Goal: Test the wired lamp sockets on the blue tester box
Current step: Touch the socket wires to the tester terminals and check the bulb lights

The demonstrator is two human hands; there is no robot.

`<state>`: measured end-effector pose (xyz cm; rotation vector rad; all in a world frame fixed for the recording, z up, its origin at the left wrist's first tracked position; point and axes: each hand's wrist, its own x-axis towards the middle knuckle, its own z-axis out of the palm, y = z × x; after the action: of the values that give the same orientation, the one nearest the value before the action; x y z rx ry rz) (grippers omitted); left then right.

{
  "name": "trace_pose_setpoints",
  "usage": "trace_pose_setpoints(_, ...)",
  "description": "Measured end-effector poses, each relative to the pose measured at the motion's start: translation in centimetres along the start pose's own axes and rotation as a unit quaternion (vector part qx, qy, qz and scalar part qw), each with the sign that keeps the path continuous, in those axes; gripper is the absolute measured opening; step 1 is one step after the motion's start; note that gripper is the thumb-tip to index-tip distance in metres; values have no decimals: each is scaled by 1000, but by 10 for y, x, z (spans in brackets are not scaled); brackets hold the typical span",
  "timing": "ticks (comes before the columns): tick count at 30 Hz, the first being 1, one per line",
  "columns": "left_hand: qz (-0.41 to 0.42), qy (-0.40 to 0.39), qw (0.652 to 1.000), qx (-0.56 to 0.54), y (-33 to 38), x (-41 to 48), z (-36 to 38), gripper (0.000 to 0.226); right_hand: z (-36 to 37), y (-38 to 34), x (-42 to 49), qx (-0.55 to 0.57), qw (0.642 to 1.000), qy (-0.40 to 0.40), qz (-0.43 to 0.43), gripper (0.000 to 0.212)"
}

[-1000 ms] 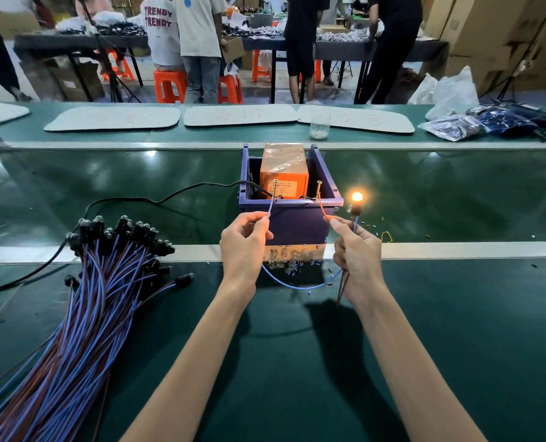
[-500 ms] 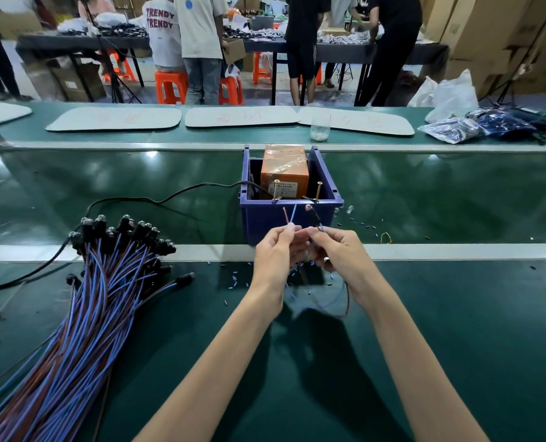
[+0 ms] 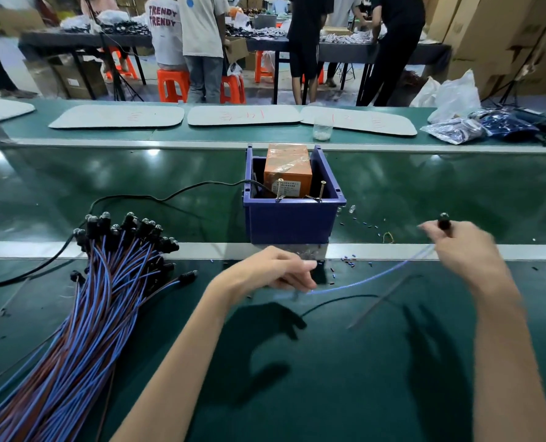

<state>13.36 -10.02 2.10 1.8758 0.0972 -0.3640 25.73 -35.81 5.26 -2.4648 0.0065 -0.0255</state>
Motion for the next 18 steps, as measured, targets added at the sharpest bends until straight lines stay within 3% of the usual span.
trace_pose_setpoints(2, -30, 13, 987, 158, -7, -3, -15, 34, -2, 1, -2, -25, 989, 142, -39, 29)
trace_pose_setpoints(5, -100, 74, 922, 367, -16, -9, -38, 37, -5, -3, -6, 49, 934, 325, -142, 35)
trace_pose_setpoints(7, -150, 160, 888, 403, -21, -14, -53, 32, -6, -6, -5, 71, 895, 402, -182, 37)
trace_pose_setpoints(10, -197, 277, 850, 403, -27, -26, -73, 32, 0, -10, -5, -27, 878, 438, -191, 33)
trace_pose_setpoints(12, -241, 291, 837, 397, -33, -32, -81, 40, 11, -8, -4, -83, 916, 326, -217, 27)
trace_pose_setpoints(14, -279, 284, 836, 378, -38, -36, -86, 43, 22, -7, -2, -97, 981, 80, -150, 24)
trace_pose_setpoints(16, -303, 281, 836, 361, -41, -40, -90, 37, 32, -6, -4, -164, 975, -125, -80, 13)
trace_pose_setpoints(18, -309, 275, 837, 359, -42, -43, -93, 29, 42, -3, -4, -205, 954, -205, -75, 9)
